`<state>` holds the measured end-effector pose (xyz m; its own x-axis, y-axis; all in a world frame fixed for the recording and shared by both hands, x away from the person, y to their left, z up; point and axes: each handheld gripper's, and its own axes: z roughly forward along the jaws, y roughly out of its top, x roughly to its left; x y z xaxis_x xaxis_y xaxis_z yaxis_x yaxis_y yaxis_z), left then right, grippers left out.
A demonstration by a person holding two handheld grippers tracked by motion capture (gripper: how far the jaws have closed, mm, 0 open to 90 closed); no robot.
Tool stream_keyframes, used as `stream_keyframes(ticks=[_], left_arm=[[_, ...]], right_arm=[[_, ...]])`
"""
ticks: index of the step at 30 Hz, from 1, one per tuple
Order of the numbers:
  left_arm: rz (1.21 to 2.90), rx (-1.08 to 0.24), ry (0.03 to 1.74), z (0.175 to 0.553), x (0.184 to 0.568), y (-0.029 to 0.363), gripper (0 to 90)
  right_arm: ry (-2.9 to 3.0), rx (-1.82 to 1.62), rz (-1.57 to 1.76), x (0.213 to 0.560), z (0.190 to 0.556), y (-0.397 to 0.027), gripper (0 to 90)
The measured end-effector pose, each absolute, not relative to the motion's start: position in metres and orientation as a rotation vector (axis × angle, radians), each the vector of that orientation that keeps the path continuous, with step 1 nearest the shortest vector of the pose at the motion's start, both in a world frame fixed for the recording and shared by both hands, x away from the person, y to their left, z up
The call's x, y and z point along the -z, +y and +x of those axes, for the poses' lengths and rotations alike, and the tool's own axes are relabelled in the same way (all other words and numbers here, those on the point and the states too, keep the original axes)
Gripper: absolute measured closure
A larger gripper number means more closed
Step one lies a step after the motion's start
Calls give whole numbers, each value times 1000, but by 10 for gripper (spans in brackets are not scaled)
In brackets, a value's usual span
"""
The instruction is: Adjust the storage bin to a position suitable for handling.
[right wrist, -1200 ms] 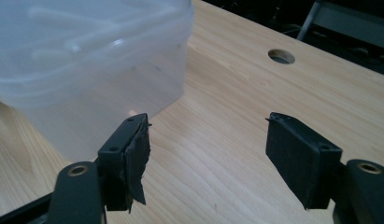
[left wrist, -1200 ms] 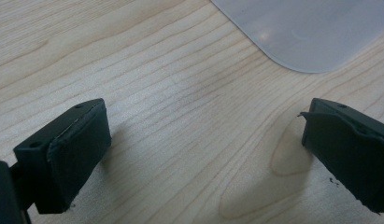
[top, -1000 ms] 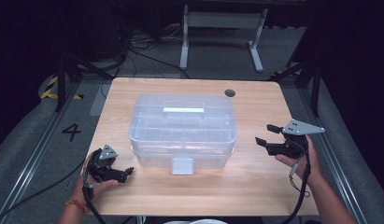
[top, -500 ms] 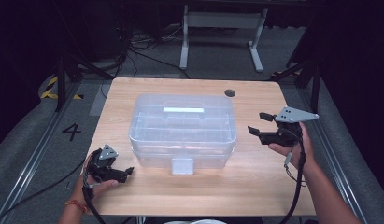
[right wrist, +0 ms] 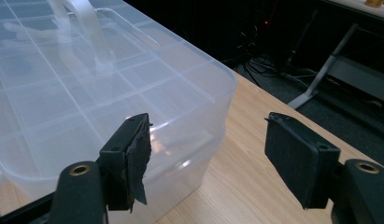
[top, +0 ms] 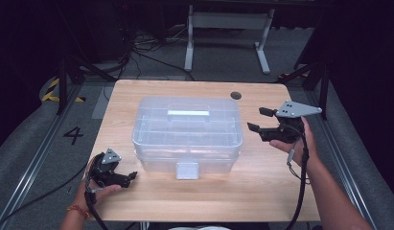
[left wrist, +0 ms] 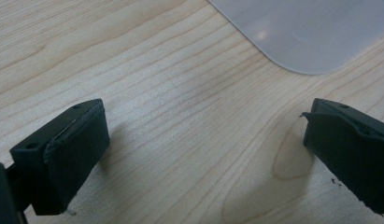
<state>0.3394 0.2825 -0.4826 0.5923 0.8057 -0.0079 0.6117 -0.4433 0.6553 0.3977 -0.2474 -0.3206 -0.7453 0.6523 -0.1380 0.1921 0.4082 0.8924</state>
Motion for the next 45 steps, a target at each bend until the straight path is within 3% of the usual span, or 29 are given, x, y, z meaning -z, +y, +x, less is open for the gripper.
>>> stream_keyframes(ticks=[45], left_arm=[[2205,-410,1122,338,482,283,10]], right_arm=[[2393,-1276,535,312,425,-143,322]])
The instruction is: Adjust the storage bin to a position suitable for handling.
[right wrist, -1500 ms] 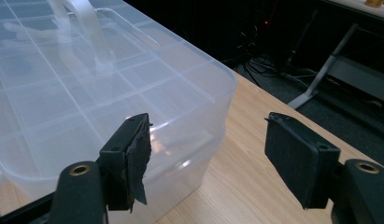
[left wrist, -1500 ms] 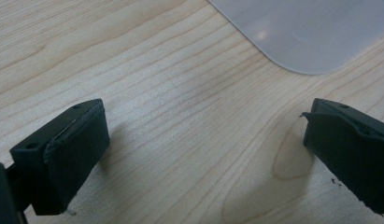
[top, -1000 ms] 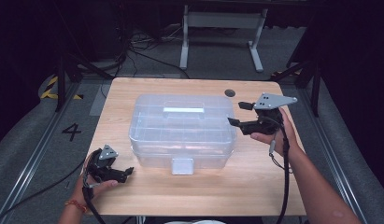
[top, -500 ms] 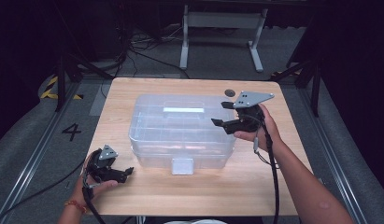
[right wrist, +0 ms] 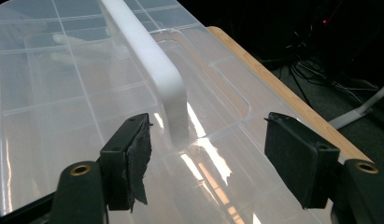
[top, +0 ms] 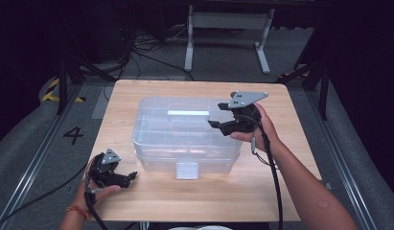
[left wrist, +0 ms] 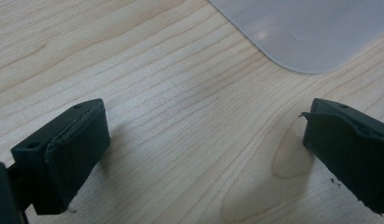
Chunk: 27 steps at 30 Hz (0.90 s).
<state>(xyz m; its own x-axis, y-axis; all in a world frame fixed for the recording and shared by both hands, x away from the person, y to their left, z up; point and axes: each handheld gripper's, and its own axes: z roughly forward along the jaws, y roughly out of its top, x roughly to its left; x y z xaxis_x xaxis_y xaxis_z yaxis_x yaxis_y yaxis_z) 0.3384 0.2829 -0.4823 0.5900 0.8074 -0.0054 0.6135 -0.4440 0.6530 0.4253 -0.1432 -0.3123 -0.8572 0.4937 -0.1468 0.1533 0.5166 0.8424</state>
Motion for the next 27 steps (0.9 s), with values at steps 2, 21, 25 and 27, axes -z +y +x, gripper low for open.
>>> stream_keyframes(ticks=[2,21,25,27], left_arm=[[2202,-409,1123,338,482,283,10],[2203,-410,1125,338,482,283,10],[2204,-410,1125,338,482,283,10],[2202,-409,1127,338,482,283,10]], right_arm=[[2398,-1276,526,312,426,-140,327],[2461,-1218,462,308,431,-121,529],[2470,-1211,427,307,430,-117,606],[2469,-1209,424,307,431,-116,623]])
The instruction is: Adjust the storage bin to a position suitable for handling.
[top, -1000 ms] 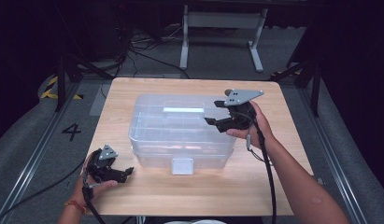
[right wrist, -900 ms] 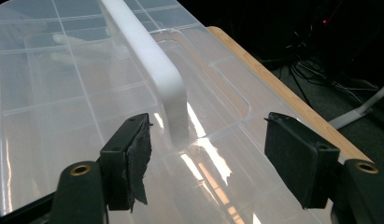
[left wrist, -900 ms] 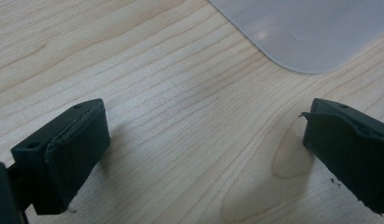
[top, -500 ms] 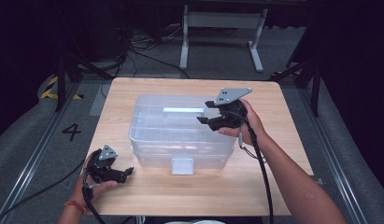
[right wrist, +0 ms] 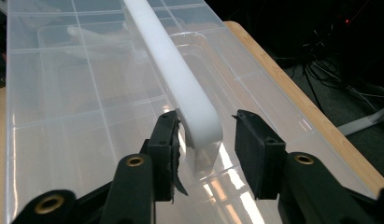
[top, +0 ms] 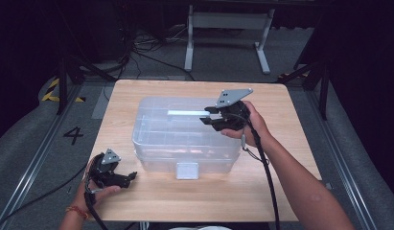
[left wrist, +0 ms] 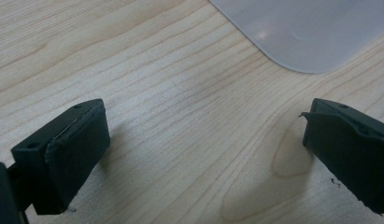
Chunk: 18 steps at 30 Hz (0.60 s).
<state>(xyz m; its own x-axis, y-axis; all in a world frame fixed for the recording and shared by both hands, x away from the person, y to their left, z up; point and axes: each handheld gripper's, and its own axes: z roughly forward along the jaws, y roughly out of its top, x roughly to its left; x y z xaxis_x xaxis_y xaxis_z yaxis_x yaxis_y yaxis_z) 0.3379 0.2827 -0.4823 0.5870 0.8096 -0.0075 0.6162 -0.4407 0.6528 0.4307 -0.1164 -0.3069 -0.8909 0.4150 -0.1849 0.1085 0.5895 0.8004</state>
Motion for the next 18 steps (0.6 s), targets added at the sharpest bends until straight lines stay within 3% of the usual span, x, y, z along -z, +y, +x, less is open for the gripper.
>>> stream_keyframes(ticks=[8,18], left_arm=[[2202,-413,1125,338,482,283,11],[2188,-415,1126,336,482,283,38]], right_arm=[[2477,-1198,388,307,431,-112,744],[2469,-1170,369,305,430,-110,751]])
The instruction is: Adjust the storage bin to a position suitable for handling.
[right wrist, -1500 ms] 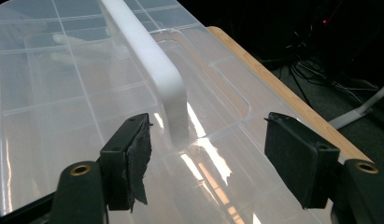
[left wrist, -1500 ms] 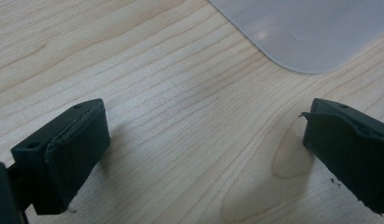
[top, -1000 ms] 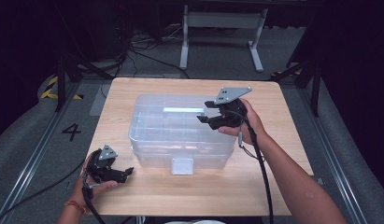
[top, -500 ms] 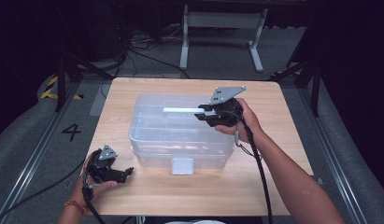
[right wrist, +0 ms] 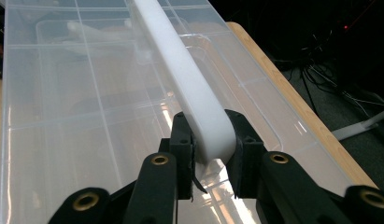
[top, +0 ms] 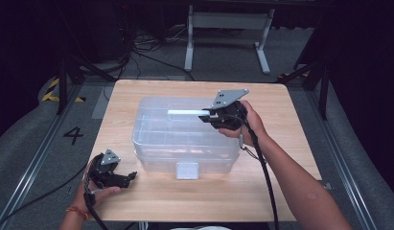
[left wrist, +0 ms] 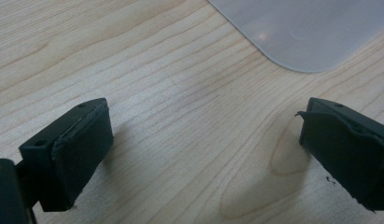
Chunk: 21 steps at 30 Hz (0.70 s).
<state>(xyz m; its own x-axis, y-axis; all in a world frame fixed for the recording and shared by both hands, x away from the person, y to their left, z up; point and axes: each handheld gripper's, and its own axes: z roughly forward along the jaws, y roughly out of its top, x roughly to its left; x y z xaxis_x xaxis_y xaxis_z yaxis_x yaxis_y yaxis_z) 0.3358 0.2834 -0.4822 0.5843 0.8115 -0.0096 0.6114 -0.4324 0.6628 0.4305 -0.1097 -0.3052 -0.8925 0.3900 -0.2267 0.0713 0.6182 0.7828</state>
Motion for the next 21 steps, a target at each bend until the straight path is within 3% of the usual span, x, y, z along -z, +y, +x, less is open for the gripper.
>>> stream_keyframes(ticks=[6,13,21], left_arm=[[2165,-432,1115,334,481,286,152],[2173,-428,1121,332,480,285,180],[2156,-527,1109,323,465,285,232]], right_arm=[[2468,-1189,384,301,435,-110,749],[2494,-1187,392,295,442,-110,747],[2506,-1186,420,287,450,-110,739]])
